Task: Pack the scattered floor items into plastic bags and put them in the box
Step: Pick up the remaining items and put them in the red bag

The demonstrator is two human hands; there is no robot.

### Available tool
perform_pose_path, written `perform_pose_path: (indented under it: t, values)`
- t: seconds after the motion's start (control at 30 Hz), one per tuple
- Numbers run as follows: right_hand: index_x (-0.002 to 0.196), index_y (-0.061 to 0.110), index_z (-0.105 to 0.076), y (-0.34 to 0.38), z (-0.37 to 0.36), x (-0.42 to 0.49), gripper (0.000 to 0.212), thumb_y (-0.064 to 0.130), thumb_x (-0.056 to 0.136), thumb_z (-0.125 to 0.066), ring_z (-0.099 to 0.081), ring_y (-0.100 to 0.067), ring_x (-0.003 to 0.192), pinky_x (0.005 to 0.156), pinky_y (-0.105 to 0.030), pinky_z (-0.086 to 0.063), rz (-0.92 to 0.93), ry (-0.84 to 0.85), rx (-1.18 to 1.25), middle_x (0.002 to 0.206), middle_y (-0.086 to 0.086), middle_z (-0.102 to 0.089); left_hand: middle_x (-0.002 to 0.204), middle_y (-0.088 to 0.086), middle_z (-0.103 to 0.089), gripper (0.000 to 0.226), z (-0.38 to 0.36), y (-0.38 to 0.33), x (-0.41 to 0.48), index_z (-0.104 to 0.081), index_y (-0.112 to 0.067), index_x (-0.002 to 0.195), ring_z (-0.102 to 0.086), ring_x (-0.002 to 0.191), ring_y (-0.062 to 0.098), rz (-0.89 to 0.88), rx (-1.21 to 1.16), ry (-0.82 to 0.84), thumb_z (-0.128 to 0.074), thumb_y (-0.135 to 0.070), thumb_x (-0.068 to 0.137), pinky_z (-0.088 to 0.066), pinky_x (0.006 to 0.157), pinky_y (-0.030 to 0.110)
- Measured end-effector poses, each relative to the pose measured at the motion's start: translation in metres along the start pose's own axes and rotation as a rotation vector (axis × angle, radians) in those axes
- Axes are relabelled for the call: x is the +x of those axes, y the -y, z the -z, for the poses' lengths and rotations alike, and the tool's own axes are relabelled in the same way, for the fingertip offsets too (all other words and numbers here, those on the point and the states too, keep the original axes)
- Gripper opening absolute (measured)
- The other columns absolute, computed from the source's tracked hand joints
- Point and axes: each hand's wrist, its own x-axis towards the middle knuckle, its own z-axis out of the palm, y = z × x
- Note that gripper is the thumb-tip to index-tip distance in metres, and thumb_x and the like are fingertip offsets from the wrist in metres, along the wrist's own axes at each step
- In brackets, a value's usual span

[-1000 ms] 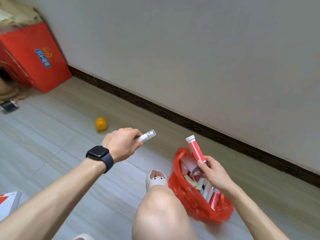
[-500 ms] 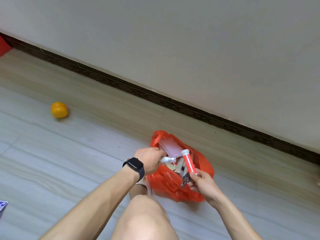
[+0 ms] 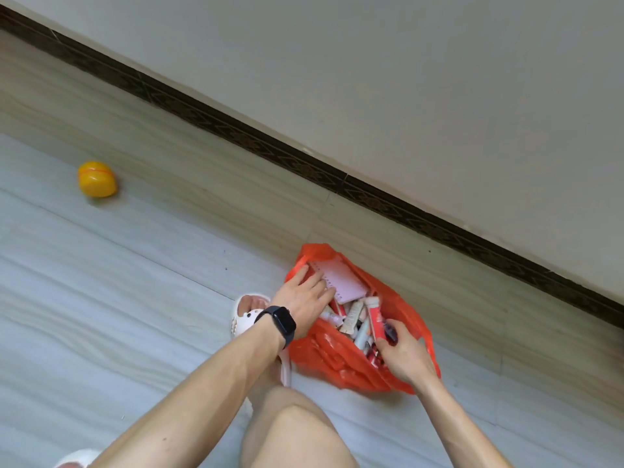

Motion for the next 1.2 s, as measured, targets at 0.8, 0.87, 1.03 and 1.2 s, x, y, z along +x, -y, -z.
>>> perform_pose_path:
  t: [0.8,0.87,1.03,1.2]
  values:
    - [0.143,0.036,-0.043,0.373,-0.022,-0.259,0.047,0.043,0.097,-0.052,-0.047,-0.017,0.131,0.106,-0.029,-0.037,1.535,0.163,-0.601,0.143,0.005,-0.053,0.163,0.001,-0.014,0.074,0.048,0.131,-0.483,-0.016,-0.034,0.154,-0.001,0.151,0.025,1.444,-0.383,-0.008,-0.047,-0.056,0.090,0.001,0.114,0.062]
    - [0.146,0.036,-0.040,0.385,-0.048,-0.275,0.050,0.043,0.098,-0.051,-0.046,-0.019,0.131,0.105,-0.029,-0.037,1.577,0.186,-0.696,0.145,0.003,-0.049,0.163,0.001,-0.014,0.075,0.017,0.117,-0.520,-0.017,-0.035,0.154,-0.002,0.150,0.026,1.541,-0.468,0.023,-0.048,-0.057,0.089,0.000,0.114,0.062]
    - [0.150,0.035,-0.033,0.398,-0.123,-0.296,0.055,0.042,0.098,-0.051,-0.041,-0.018,0.138,0.109,-0.031,-0.036,1.610,0.272,-0.835,0.154,0.007,-0.039,0.163,0.001,-0.014,0.078,-0.067,0.082,-0.571,-0.014,-0.035,0.154,-0.004,0.150,0.027,1.688,-0.671,0.153,-0.047,-0.060,0.087,-0.005,0.115,0.059]
    - [0.152,0.037,-0.029,0.390,-0.207,-0.278,0.057,0.043,0.098,-0.047,-0.041,-0.021,0.137,0.107,-0.036,-0.040,1.566,0.358,-0.989,0.155,0.010,-0.036,0.164,0.000,-0.010,0.081,-0.153,0.057,-0.572,-0.012,-0.035,0.155,-0.002,0.151,0.027,1.727,-0.901,0.250,-0.043,-0.065,0.087,-0.002,0.117,0.058]
